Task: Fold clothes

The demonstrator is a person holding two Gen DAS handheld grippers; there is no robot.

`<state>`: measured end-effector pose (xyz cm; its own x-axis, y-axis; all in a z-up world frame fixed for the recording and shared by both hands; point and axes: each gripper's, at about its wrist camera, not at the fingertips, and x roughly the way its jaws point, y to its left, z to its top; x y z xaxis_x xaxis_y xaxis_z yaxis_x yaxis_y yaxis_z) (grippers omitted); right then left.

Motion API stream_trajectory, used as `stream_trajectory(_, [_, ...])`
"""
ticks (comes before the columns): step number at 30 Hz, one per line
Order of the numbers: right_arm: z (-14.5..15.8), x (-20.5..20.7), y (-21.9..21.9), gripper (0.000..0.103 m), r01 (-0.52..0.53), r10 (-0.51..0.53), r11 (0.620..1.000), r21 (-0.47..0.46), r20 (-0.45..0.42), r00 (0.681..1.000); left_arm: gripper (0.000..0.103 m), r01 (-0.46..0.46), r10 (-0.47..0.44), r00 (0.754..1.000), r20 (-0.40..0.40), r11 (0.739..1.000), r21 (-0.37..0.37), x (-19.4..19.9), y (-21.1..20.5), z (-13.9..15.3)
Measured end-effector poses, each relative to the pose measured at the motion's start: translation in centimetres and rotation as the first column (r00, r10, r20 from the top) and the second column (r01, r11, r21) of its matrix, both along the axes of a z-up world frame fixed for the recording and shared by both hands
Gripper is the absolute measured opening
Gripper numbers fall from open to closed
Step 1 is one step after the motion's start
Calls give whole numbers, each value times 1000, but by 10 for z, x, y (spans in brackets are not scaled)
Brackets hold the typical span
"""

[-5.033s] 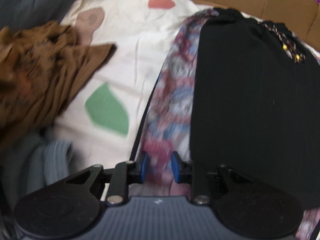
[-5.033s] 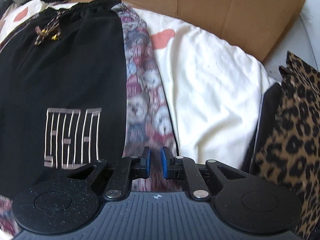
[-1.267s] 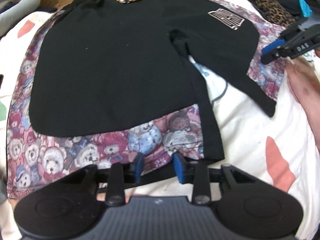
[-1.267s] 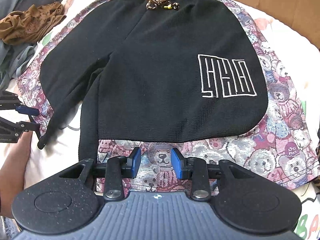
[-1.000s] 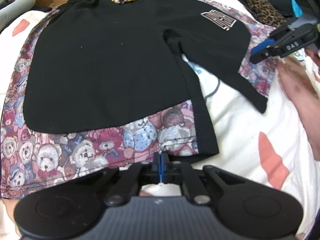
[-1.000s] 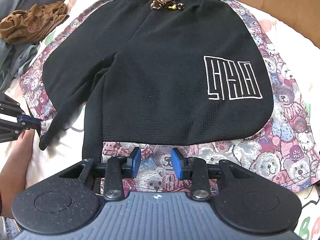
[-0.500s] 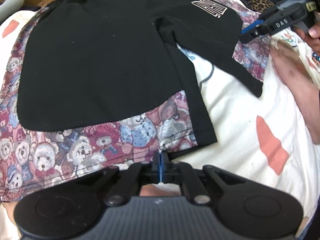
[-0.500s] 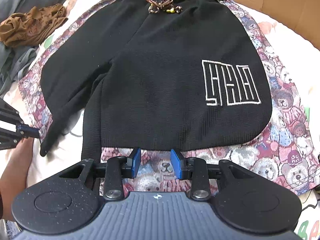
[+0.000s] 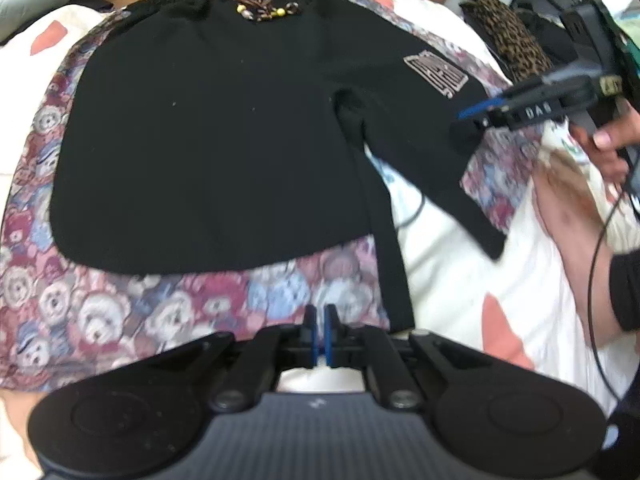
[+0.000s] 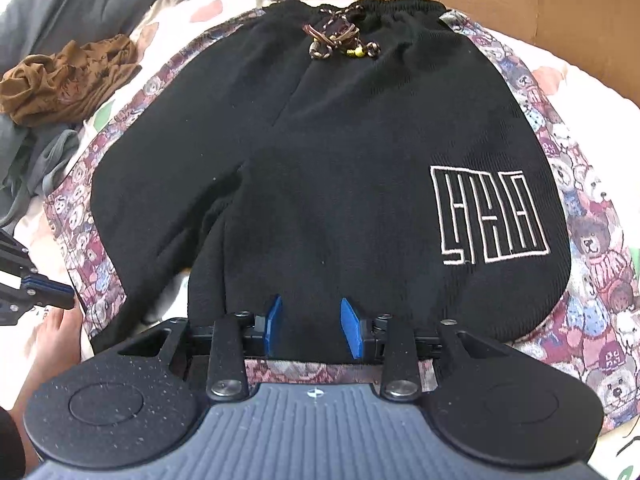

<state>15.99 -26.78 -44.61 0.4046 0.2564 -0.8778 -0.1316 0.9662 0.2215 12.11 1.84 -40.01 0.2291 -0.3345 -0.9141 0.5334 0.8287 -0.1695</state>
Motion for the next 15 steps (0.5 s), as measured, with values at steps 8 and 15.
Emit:
stream_trajectory(8, [-13, -1, 2, 33, 6, -7, 1000, -21, -46, 999, 3, -31, 30, 998, -56, 999, -14, 4, -18, -28])
stream_trajectory(15, [-17, -8, 5, 33, -21, 18, 999, -34, -83, 996, 3, -114, 109, 989, -95, 992, -50, -5, 6, -25])
